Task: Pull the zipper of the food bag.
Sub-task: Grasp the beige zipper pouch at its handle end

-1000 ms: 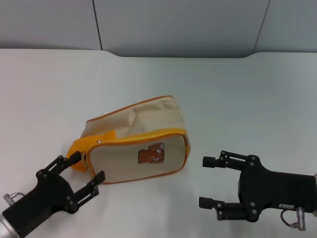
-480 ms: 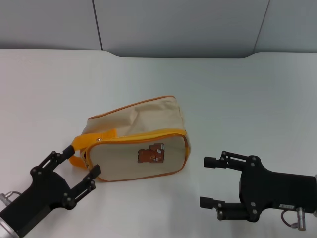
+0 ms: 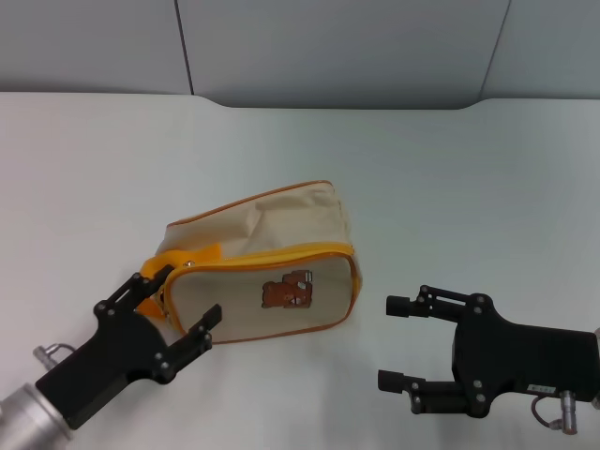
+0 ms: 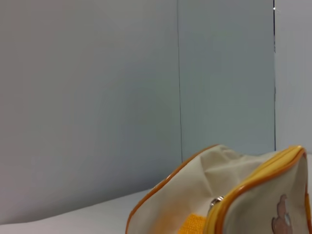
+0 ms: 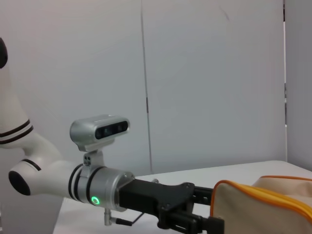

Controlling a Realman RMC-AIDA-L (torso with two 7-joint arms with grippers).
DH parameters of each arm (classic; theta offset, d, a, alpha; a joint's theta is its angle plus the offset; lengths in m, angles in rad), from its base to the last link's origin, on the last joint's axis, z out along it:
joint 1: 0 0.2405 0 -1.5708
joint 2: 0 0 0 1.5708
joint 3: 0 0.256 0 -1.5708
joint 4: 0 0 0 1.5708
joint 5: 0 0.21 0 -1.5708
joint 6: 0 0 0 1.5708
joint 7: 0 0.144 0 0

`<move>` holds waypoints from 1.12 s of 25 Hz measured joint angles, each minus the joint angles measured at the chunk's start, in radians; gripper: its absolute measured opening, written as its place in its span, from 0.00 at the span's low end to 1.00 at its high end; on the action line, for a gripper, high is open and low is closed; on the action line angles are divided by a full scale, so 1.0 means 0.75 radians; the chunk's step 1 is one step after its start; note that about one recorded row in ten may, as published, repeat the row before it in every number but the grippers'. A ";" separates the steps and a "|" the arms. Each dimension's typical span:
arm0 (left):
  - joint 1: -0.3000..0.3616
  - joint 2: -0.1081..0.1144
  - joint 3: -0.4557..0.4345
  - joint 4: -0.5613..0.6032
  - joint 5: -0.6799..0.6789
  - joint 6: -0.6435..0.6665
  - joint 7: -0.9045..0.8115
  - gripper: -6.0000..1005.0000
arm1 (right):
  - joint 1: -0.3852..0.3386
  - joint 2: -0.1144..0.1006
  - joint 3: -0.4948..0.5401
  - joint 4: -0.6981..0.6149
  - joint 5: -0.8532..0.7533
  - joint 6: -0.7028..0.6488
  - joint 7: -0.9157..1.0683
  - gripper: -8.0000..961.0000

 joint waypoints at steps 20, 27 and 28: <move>-0.050 -0.002 0.015 -0.021 0.001 -0.069 0.037 0.40 | 0.000 0.000 0.002 0.000 0.005 0.000 0.006 0.82; -0.047 -0.002 0.018 -0.015 0.003 -0.033 0.045 0.29 | -0.001 0.000 0.004 0.000 0.009 0.000 0.006 0.82; -0.046 -0.001 0.018 -0.015 0.003 -0.014 0.063 0.28 | -0.001 0.000 0.005 0.000 0.010 0.000 0.006 0.83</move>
